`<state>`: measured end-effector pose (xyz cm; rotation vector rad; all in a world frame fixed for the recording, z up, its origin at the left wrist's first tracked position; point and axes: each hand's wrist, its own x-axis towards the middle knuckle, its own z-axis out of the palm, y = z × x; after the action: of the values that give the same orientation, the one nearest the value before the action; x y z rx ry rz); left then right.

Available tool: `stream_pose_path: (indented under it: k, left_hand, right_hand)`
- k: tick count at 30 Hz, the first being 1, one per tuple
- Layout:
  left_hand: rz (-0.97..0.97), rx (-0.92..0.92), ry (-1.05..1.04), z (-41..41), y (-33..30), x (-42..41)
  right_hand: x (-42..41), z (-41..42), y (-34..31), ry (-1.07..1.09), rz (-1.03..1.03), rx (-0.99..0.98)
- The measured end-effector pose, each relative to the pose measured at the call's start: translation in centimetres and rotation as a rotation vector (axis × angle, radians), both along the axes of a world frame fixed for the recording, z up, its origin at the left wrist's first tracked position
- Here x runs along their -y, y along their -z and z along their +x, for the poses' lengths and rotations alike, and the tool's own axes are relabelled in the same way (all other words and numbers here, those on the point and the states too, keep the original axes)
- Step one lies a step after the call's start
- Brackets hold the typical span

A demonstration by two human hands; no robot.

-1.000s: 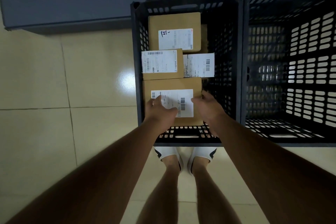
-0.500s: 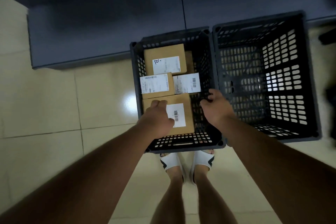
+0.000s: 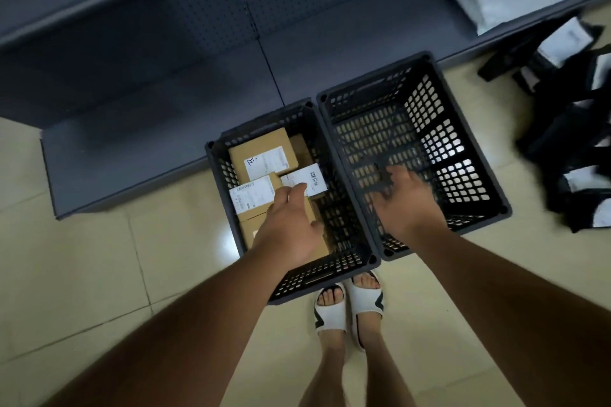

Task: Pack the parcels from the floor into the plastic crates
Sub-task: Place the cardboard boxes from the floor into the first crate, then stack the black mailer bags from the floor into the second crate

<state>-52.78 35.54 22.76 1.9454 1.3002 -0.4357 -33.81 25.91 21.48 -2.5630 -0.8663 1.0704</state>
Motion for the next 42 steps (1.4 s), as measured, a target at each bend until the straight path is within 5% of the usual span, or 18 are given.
stream_pose_path:
  k: [10, 31, 42]
  left_hand:
    - [-0.012, 0.036, 0.16, 8.3, -5.2, 4.8]
    - [0.007, -0.002, 0.5, 30.7, -8.7, 28.9]
    - [0.025, 0.021, 0.607, 41.4, -8.8, 35.7]
  right_hand:
    - [7.4, 4.7, -5.5, 0.13, 0.008, 0.15]
    - [37.0, 21.1, -8.3, 0.73, -0.038, 0.064]
    - [44.8, 29.4, -9.5, 0.9, -0.034, 0.076]
